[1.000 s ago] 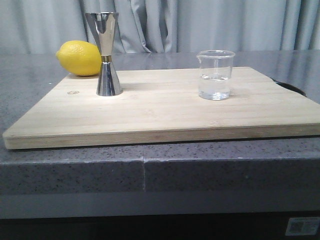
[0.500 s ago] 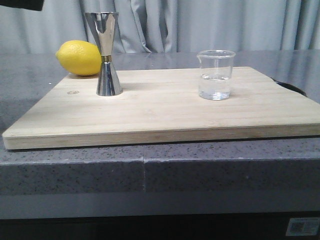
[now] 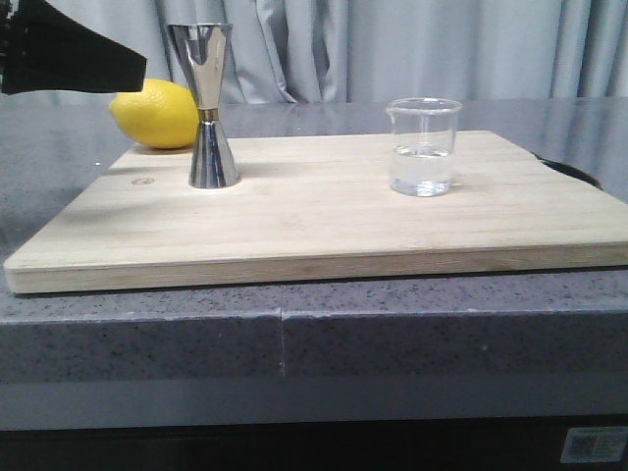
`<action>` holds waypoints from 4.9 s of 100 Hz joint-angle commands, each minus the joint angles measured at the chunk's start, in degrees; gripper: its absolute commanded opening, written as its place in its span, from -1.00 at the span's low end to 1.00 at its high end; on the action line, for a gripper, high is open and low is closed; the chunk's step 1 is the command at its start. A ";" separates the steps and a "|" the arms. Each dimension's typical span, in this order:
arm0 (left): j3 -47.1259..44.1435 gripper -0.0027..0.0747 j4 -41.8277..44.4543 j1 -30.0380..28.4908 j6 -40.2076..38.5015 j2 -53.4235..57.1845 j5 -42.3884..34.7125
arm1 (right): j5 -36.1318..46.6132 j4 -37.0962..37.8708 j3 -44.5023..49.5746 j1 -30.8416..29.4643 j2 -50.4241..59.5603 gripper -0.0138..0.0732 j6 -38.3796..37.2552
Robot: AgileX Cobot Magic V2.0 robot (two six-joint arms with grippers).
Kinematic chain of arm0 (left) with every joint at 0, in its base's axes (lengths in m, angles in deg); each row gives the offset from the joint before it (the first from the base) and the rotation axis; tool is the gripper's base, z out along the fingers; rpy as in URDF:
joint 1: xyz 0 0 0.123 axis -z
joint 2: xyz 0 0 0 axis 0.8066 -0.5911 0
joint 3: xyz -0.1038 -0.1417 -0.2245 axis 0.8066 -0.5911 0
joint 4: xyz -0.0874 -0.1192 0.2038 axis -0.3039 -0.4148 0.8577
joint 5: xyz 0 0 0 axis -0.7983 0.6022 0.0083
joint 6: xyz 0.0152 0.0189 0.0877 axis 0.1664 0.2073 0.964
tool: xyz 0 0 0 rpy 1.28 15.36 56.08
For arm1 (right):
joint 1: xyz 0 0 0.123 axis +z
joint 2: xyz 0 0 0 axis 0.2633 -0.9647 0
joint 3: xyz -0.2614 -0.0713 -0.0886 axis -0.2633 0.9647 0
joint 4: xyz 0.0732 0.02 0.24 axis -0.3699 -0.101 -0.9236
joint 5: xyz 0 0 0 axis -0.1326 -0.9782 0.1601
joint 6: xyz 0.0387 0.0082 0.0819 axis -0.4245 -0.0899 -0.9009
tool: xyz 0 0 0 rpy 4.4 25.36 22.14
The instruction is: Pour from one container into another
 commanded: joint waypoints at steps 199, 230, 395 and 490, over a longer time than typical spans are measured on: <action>7.86 0.12 -9.20 9.58 6.96 -8.50 2.95 | 9.58 -0.20 -2.07 0.16 -5.71 0.81 0.56; 7.86 0.10 -9.20 9.69 6.96 -8.50 2.91 | 9.80 -0.41 -2.07 0.16 -5.71 0.81 0.56; 7.86 -0.58 -10.07 9.69 6.96 -8.50 2.91 | 10.64 -1.38 -2.07 0.16 -5.71 0.81 0.56; 7.86 -0.58 -11.49 9.69 8.26 -8.50 10.63 | 24.22 -0.75 2.30 19.71 -14.48 0.81 2.52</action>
